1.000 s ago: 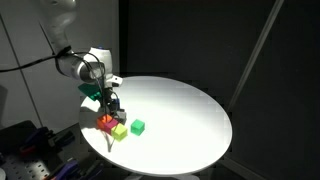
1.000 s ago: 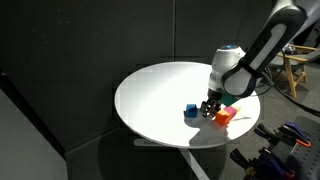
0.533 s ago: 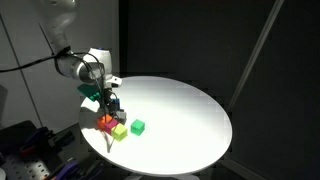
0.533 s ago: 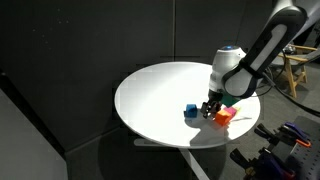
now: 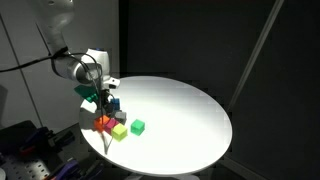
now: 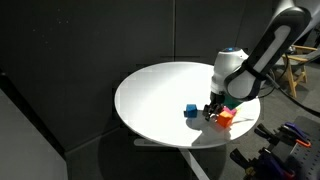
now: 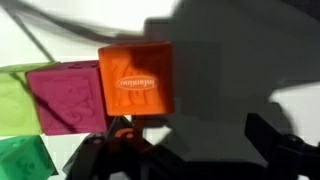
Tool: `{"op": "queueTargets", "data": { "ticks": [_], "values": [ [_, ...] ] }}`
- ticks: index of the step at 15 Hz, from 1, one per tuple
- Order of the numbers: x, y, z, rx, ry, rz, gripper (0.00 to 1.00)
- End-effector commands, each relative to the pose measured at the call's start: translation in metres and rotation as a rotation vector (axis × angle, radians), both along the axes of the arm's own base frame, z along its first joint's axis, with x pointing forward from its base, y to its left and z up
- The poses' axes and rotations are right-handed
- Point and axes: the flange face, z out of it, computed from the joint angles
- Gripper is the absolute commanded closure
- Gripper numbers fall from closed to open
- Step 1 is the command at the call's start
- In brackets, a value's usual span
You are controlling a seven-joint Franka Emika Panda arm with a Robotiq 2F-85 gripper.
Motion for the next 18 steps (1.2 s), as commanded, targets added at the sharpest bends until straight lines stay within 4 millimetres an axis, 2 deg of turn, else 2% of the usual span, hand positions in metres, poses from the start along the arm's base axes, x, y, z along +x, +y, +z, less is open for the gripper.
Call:
{"op": "queueTargets", "data": {
  "ticks": [1, 18],
  "values": [
    [-0.012, 0.002, 0.011, 0.008, -0.012, -0.002, 0.00],
    [-0.039, -0.001, 0.014, 0.016, 0.021, -0.021, 0.00]
  ]
}}
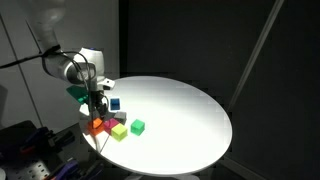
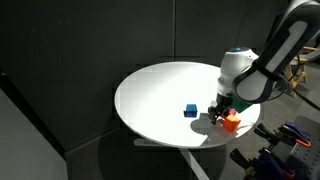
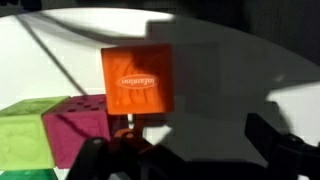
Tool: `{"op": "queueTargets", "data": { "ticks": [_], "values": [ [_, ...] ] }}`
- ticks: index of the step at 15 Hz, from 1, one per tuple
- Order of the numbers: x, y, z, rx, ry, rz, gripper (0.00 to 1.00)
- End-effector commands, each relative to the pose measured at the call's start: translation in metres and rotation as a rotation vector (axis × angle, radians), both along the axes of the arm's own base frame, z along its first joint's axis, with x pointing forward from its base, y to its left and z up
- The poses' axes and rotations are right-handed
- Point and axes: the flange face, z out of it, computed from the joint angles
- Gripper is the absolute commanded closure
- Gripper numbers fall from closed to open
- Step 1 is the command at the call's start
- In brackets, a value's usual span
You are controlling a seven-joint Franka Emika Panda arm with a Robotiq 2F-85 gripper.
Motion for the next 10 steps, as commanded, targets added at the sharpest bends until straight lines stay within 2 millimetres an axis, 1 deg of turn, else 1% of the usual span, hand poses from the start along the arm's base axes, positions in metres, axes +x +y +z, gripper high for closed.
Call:
{"op": "queueTargets", "data": {
  "ticks": [1, 4, 10],
  "values": [
    [-0.008, 0.000, 0.009, 0.010, -0.007, -0.007, 0.00],
    [-0.007, 0.000, 0.015, 0.008, -0.022, -0.012, 0.00],
    [-0.001, 0.002, 0.036, 0.010, -0.064, -0.012, 0.00]
  ]
}}
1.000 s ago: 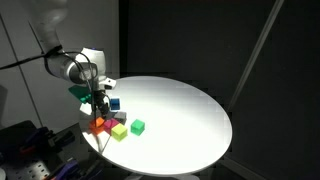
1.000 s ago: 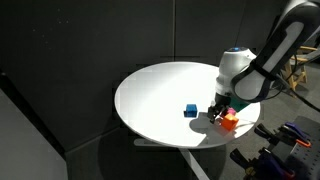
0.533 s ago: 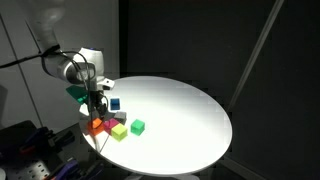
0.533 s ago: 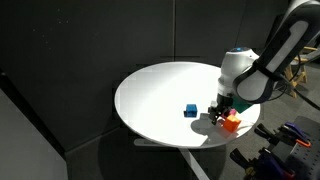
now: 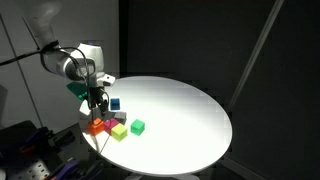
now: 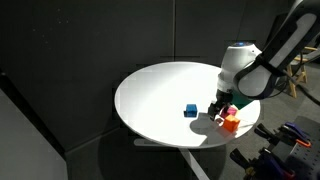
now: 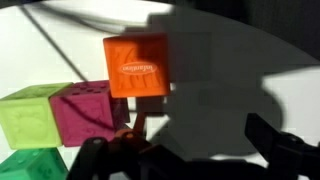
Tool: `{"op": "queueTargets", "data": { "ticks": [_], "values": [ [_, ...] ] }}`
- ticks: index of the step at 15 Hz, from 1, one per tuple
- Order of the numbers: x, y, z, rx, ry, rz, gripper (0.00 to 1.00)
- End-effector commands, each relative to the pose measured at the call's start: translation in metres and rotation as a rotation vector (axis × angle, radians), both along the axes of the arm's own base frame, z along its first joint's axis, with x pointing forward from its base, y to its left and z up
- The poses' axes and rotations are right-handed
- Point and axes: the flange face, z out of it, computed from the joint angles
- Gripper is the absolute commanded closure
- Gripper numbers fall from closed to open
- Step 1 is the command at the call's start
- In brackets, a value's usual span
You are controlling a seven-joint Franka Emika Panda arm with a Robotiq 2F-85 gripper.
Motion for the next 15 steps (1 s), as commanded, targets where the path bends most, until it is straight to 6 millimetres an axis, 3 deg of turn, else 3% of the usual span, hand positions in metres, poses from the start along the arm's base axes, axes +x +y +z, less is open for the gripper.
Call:
{"op": "queueTargets", "data": {
  "ticks": [1, 8, 15],
  "values": [
    [-0.004, 0.001, 0.020, 0.004, -0.024, -0.012, 0.00],
    [-0.010, -0.020, 0.037, -0.014, -0.003, -0.073, 0.00],
    [-0.006, -0.062, 0.055, -0.017, -0.018, -0.171, 0.00]
  ]
}}
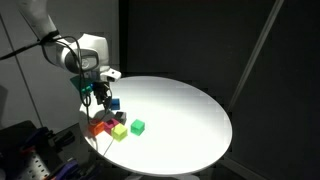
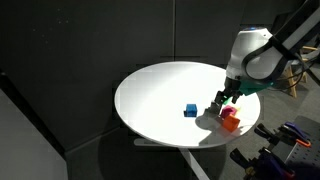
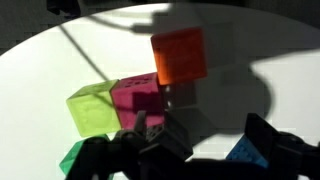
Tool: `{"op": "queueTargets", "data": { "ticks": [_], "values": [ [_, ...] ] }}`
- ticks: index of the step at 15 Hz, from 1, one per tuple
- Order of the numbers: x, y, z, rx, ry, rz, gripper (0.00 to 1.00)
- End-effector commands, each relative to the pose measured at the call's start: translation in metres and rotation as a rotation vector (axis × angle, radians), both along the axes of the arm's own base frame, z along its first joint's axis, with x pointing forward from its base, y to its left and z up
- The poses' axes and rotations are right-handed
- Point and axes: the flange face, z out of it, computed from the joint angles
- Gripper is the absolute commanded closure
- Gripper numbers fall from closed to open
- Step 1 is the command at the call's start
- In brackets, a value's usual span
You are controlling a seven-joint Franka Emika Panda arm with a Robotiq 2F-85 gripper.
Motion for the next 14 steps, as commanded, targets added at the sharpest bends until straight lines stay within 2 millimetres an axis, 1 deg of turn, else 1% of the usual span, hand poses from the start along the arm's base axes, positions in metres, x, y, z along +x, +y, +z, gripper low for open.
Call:
{"op": "queueTargets", "data": {
  "ticks": [1, 6, 11, 14],
  "values": [
    [-0.003, -0.025, 0.015, -0.009, -0.013, -0.058, 0.00],
    [0.000, -0.062, 0.021, -0.013, -0.040, -0.133, 0.00],
    [0.005, -0.100, 0.022, -0.015, -0.050, -0.246, 0.00],
    [0.008, -0.116, 0.023, -0.016, -0.058, -0.282, 0.00]
  ]
}}
